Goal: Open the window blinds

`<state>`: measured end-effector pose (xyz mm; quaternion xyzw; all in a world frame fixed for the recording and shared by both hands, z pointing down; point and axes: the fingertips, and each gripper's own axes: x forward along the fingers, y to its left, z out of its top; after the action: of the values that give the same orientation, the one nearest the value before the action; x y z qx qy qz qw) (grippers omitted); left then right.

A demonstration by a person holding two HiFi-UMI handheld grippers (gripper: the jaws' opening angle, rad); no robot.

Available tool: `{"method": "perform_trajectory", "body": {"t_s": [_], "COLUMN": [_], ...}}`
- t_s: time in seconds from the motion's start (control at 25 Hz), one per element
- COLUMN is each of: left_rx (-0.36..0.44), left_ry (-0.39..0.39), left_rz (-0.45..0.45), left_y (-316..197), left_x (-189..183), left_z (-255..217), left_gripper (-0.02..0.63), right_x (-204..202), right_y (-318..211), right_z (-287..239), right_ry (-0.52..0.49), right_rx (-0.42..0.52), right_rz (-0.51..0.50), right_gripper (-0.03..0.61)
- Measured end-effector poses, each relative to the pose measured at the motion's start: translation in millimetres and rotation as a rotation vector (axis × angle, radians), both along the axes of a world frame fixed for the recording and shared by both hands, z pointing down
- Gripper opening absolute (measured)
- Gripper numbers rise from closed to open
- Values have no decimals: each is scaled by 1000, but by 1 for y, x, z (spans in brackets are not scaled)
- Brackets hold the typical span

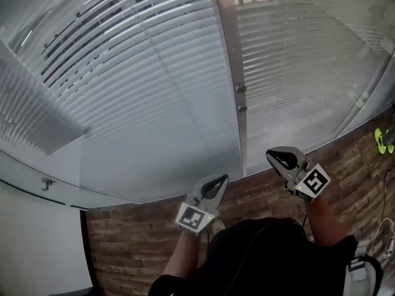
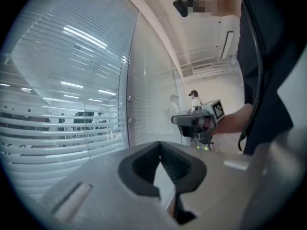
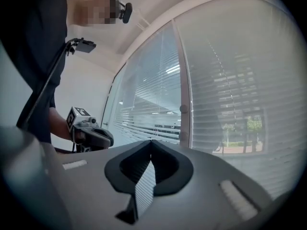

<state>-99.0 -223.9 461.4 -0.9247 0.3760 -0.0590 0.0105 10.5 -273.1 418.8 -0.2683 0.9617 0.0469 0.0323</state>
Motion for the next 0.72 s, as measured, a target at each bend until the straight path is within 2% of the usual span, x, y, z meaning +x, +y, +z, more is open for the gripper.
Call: {"method": "perform_trajectory", "body": {"t_s": [0.12, 0.32, 0.72], "left_rx": [-3, -21, -15], "left_ry": [8, 16, 4], "left_rz": [4, 10, 31], "left_y": [1, 0, -2], "left_x": [3, 9, 21], "left_z": [7, 2, -9], "left_gripper": [5, 5, 5], "right_x": [5, 10, 16], "right_y": [17, 28, 30], "right_z": [20, 27, 10], "right_ry": [-58, -57, -125], "right_rx": [-59, -102, -124], "right_rz": [-43, -67, -113], "right_gripper": [6, 6, 6]}}
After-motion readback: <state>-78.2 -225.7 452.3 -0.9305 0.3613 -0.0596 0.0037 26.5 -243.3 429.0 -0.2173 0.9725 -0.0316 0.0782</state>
